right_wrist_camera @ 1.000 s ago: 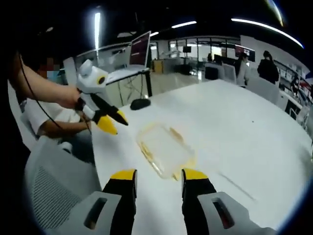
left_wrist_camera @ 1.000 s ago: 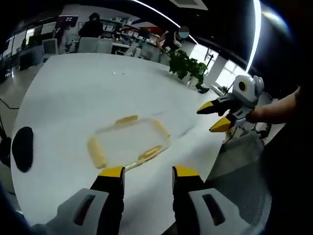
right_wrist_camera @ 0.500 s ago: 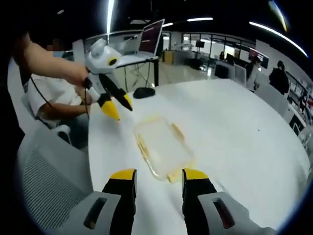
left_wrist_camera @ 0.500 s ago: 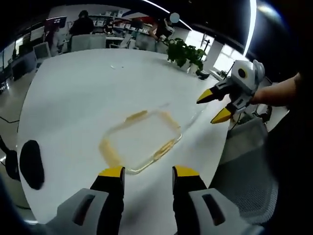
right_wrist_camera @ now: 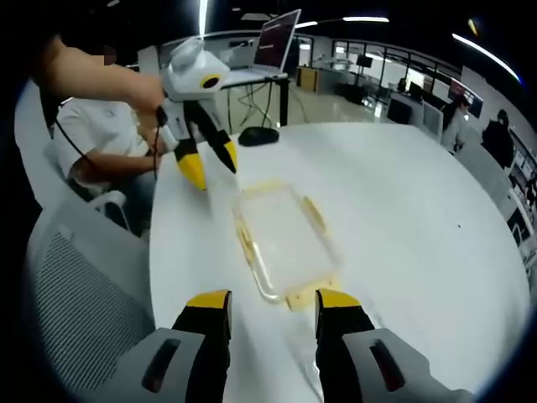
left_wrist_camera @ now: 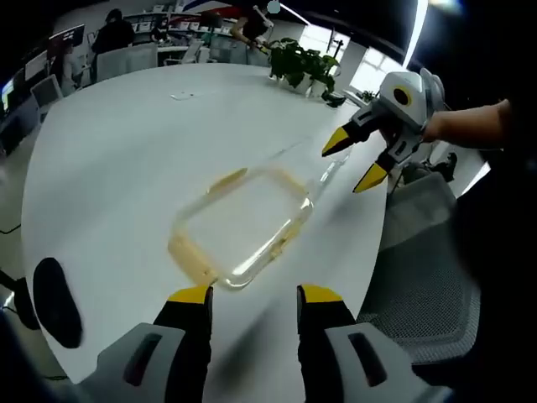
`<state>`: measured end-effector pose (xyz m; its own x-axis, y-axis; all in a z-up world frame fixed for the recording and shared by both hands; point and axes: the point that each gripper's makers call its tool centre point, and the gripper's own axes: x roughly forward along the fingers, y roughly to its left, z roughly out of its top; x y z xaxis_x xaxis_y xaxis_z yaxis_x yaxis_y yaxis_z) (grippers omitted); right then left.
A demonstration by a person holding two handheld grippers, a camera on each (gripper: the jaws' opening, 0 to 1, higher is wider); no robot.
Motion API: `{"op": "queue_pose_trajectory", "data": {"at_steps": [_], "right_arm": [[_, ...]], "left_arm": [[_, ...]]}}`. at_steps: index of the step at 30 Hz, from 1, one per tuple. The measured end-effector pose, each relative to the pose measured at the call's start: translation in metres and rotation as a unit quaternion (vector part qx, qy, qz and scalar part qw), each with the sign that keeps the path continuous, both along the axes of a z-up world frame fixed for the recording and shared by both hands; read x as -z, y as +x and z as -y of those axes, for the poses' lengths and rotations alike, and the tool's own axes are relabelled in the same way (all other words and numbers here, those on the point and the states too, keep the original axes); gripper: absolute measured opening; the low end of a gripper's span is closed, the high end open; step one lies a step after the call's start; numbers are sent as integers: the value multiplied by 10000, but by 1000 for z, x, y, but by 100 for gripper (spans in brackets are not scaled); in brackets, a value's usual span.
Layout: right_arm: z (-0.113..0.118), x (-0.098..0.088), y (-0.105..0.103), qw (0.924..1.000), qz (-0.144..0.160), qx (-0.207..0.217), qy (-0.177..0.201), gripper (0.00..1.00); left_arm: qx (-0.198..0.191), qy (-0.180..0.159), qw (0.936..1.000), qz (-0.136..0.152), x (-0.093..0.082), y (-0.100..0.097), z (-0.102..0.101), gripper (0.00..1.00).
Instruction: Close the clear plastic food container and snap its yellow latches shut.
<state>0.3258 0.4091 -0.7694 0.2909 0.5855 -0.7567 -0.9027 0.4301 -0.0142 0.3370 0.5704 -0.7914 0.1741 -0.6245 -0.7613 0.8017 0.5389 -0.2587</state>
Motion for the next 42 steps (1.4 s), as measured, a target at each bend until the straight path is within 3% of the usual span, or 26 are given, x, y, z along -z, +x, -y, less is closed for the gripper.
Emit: {"op": "queue_pose_trajectory", "data": {"at_steps": [11,17,30,42], "right_arm": [[6,13,3,9989,-210,-208,-359,39],[8,22,0,9962,-233,-521,-656,39],[2,23,3,9950,-230,-650,-717,40],[-1,25,17,9933,-193,-769,-843,40]], "left_arm": [[454,364,9983,-40,8,5,-9,40],[716,646,9953,-20,14,9,-15,41],[975,867,9914,88,19,19,-13,41],[1467,1200,9815,282,22,36,-11,41]]}}
